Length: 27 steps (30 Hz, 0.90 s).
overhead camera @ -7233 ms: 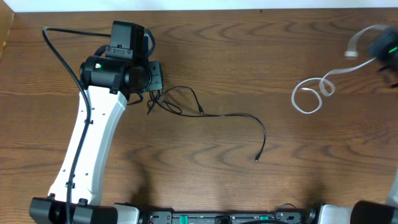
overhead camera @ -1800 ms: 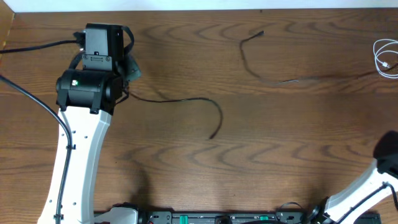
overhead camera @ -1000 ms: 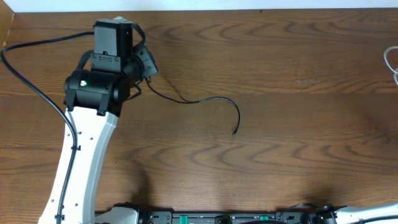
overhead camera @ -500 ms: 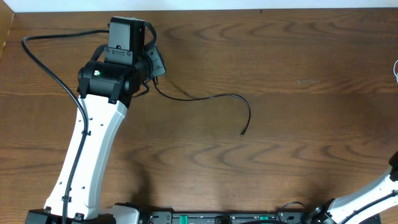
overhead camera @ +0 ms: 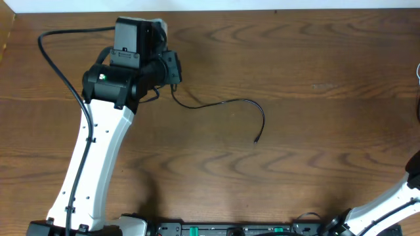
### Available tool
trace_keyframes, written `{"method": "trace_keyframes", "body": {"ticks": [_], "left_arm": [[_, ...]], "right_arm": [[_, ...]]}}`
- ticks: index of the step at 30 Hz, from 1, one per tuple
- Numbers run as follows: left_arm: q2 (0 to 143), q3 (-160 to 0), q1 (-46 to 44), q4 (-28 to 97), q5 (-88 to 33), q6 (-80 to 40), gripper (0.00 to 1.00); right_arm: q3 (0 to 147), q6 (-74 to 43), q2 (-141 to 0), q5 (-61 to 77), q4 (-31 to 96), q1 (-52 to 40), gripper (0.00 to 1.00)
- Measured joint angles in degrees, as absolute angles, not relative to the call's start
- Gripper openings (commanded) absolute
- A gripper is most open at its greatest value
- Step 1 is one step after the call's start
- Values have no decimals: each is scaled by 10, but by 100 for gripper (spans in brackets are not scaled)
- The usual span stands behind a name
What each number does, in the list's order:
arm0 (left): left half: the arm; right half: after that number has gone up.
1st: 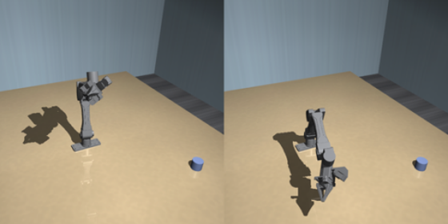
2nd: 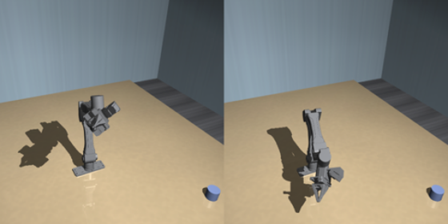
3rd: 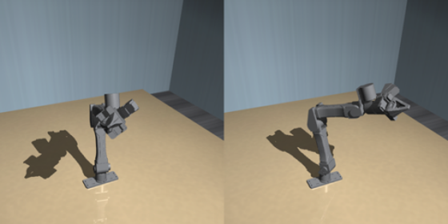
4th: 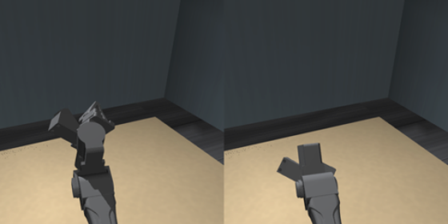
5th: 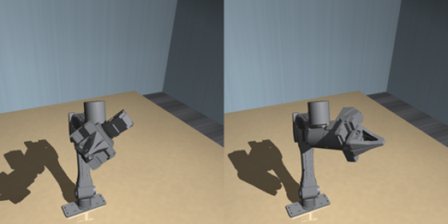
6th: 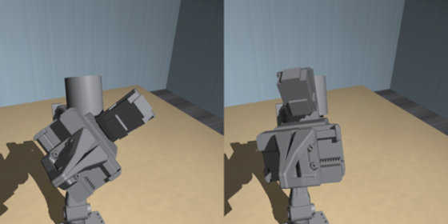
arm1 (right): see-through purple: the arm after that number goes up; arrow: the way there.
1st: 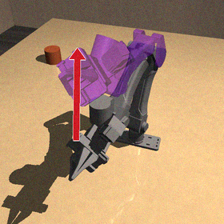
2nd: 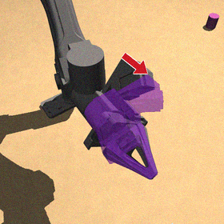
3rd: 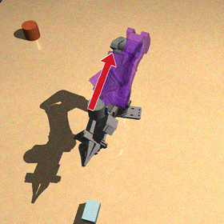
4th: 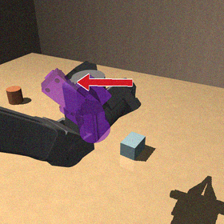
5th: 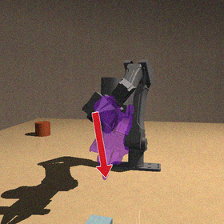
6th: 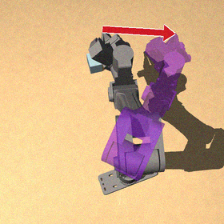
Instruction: Untangle cables
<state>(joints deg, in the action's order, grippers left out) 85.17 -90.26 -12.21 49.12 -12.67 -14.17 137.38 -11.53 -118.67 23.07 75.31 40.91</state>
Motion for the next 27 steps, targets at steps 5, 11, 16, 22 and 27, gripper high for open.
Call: {"method": "trace_keyframes", "body": {"ticks": [5, 11, 16, 22, 27], "left_arm": [[852, -903, -122, 437, -273, -91, 8], [852, -903, -122, 349, -436, -77, 8], [852, -903, -122, 276, -485, -121, 8], [852, -902, -122, 157, -497, -212, 8], [852, -902, -122, 121, -466, -359, 7]], "right_arm": [[1374, -10, -1187, 374, 816, 363, 99], [1374, 69, -1187, 458, 847, 266, 99], [1374, 89, -1187, 479, 846, 163, 99], [1366, 120, -1187, 439, 845, 40, 99], [1337, 187, -1187, 432, 825, -48, 99]]}}
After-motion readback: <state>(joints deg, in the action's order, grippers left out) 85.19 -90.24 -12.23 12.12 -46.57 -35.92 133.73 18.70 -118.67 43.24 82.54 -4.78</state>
